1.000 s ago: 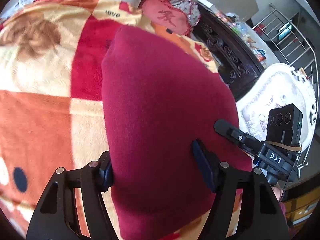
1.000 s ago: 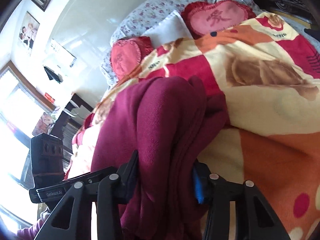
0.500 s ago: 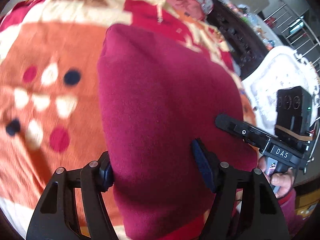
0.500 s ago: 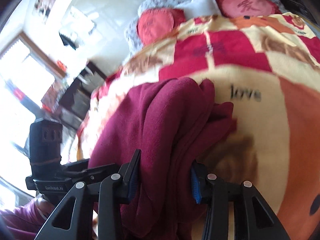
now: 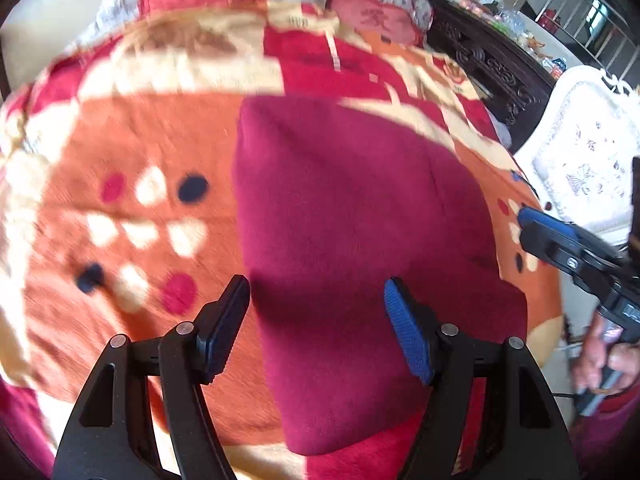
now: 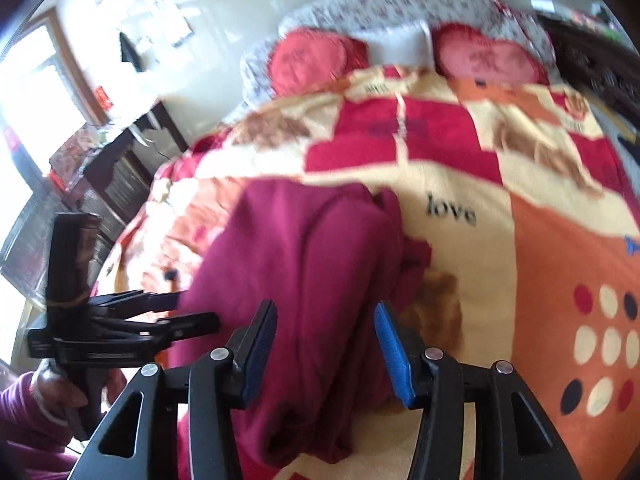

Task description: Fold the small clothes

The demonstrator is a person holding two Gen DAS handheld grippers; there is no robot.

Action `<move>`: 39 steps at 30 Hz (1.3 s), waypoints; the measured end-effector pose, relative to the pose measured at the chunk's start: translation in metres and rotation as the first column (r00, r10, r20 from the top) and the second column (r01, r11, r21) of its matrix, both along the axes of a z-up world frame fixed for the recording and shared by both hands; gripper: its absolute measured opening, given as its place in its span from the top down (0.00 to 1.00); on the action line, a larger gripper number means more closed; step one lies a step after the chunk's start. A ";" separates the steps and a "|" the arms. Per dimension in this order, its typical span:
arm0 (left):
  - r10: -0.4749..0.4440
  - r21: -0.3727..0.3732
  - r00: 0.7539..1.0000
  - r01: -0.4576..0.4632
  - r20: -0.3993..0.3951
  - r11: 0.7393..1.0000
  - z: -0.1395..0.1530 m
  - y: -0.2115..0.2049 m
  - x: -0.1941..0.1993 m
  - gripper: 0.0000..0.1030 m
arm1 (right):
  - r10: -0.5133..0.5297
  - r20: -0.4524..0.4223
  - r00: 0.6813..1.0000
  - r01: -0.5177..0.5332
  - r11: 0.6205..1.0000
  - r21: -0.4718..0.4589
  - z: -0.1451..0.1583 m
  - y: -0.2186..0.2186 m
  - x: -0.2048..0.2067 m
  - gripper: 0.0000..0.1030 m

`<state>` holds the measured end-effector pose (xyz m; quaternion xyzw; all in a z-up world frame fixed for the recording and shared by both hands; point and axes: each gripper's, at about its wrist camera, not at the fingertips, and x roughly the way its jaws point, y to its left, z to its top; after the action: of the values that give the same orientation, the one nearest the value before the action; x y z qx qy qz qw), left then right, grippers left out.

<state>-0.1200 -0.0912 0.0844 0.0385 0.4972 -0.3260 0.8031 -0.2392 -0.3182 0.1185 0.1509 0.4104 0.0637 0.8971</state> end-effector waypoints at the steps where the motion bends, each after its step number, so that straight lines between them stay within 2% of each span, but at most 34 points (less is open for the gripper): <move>1: 0.006 0.000 1.000 -0.006 0.022 1.000 0.003 0.001 0.000 0.33 | 0.023 0.018 1.000 -0.023 1.000 -0.009 0.006 0.005 -0.001 0.52; 6: 0.062 -0.015 0.997 -0.061 0.052 0.998 0.012 0.000 0.003 0.32 | 0.107 0.019 0.994 -0.106 0.993 -0.058 0.002 0.033 0.007 0.53; 9: 0.091 0.003 0.993 -0.091 0.078 0.996 0.014 0.001 0.002 0.32 | 0.135 -0.026 0.990 -0.137 0.986 -0.097 -0.019 0.045 0.010 0.55; 11: 0.107 0.013 0.990 -0.109 0.096 0.994 0.018 0.003 0.000 0.32 | 0.121 -0.088 0.989 -0.133 0.980 -0.147 -0.039 0.048 0.012 0.57; 13: 0.111 0.021 0.986 -0.114 0.121 0.993 0.022 0.003 -0.003 0.32 | 0.110 -0.095 0.989 -0.124 0.980 -0.157 -0.049 0.046 0.010 0.57; 19: 0.133 0.024 0.970 -0.141 0.202 0.990 0.038 0.004 -0.012 0.32 | 0.059 -0.052 0.997 -0.065 0.990 -0.126 -0.022 0.039 -0.003 0.57; 20: 0.141 0.015 0.968 -0.148 0.207 0.989 0.041 0.005 -0.013 0.32 | 0.042 -0.035 0.998 -0.046 0.992 -0.119 -0.016 0.039 -0.005 0.53; 25: 0.159 0.002 0.960 -0.164 0.232 0.986 0.050 0.006 -0.018 0.32 | -0.053 0.033 0.998 0.057 0.986 -0.158 0.010 0.039 -0.014 0.52; 35: 0.162 -0.003 0.947 -0.168 0.276 0.986 0.060 0.010 -0.031 0.32 | -0.162 0.004 0.987 0.161 0.978 -0.136 0.015 0.034 -0.011 0.50; 39: 0.160 -0.004 0.944 -0.166 0.287 0.986 0.062 0.011 -0.035 0.32 | -0.166 0.007 0.986 0.166 0.975 -0.149 0.017 0.037 -0.012 0.38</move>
<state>-0.1551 -0.0807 0.1467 0.0523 0.3805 -0.2445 0.8903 -0.2510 -0.2817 0.1352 0.1174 0.4025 -0.0427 0.9068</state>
